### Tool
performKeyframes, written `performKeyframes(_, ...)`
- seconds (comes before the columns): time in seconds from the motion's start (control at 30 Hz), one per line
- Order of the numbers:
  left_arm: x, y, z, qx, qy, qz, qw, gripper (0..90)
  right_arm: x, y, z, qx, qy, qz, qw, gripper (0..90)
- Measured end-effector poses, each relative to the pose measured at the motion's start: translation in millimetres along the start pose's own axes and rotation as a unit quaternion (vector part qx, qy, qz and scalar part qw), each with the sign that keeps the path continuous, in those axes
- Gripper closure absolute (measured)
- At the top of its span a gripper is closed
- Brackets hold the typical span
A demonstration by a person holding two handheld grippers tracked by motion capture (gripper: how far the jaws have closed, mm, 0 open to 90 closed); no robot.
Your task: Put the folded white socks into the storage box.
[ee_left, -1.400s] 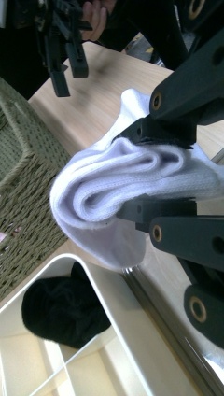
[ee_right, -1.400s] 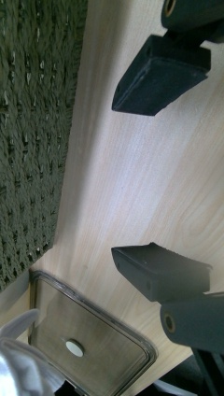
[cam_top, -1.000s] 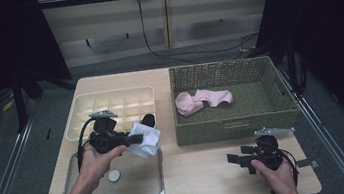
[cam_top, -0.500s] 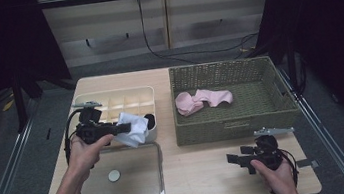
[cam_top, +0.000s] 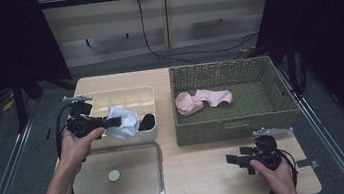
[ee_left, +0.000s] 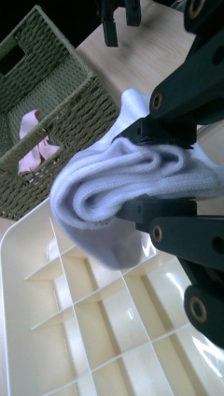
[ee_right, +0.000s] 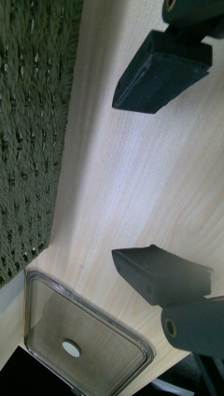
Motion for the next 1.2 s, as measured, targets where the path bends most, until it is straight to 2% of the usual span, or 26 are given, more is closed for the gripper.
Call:
performKeyframes(0.13,4.7,-3.3,2.3,0.006,-0.007,-0.001,1.0,70.9,0.2,0.8,0.5,0.001,0.0,-0.001,1.0,22.8)
performKeyframes(0.23,8.2,-6.8,5.9,0.003,-0.014,-0.004,0.9999,70.9,-0.6,0.9,0.4,0.0,0.0,-0.002,1.0,22.8)
performKeyframes(0.3,9.9,-7.9,6.7,-0.004,-0.016,0.002,0.9999,70.9,-0.7,0.7,0.7,0.0,-0.001,-0.004,1.0,22.8)
performKeyframes(0.33,11.7,-8.1,6.7,0.0,-0.017,-0.003,0.9998,70.9,-0.8,0.6,0.7,0.0,-0.001,-0.003,1.0,22.8)
performKeyframes(0.43,15.8,-9.5,3.7,0.008,-0.03,0.002,0.9995,70.9,-1.8,0.6,-0.6,0.001,0.0,-0.005,1.0,22.8)
performKeyframes(0.57,21.5,-11.9,2.3,0.011,-0.038,0.002,0.9992,71.0,-1.8,1.8,-0.6,0.006,0.001,-0.006,1.0,22.7)
performKeyframes(0.67,24.9,-14.8,-1.5,0.018,-0.047,0.0,0.9987,71.0,-2.9,1.7,0.8,0.003,0.002,-0.007,1.0,22.8)
performKeyframes(0.8,26.7,-18.1,-9.1,0.018,-0.045,0.001,0.9988,71.0,-2.9,1.8,1.2,0.002,0.0,-0.005,1.0,22.8)
performKeyframes(0.9,27.9,-18.8,-14.1,0.036,-0.057,-0.008,0.9977,71.0,-3.5,2.1,1.5,0.003,0.001,-0.005,1.0,22.8)
performKeyframes(1.0,29.6,-18.8,-17.3,0.036,-0.06,-0.008,0.9975,71.0,-3.6,2.2,1.2,0.004,0.002,-0.005,1.0,22.8)
performKeyframes(1.03,29.3,-18.5,-19.4,0.034,-0.064,-0.002,0.9974,71.1,-3.1,2.3,1.1,0.006,0.001,-0.006,1.0,22.7)
performKeyframes(1.1,30.5,-18.5,-23.8,0.034,-0.075,-0.008,0.9966,71.1,-2.7,2.6,-0.1,0.008,0.001,-0.003,1.0,22.7)
performKeyframes(1.2,32.4,-18.3,-29.4,0.035,-0.071,-0.005,0.9968,71.1,-1.5,3.0,-1.1,0.01,-0.001,-0.001,0.9999,22.7)
Point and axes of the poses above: each handheld gripper's, and its own axes: z roughly backward along the jaws, y roughly out of its underside, x roughly to its left, the point moved 2 cm from there along -z, roughly forward along the jaws, and after that the axes turned 2 degrees about -z, right-handed, at the moved point
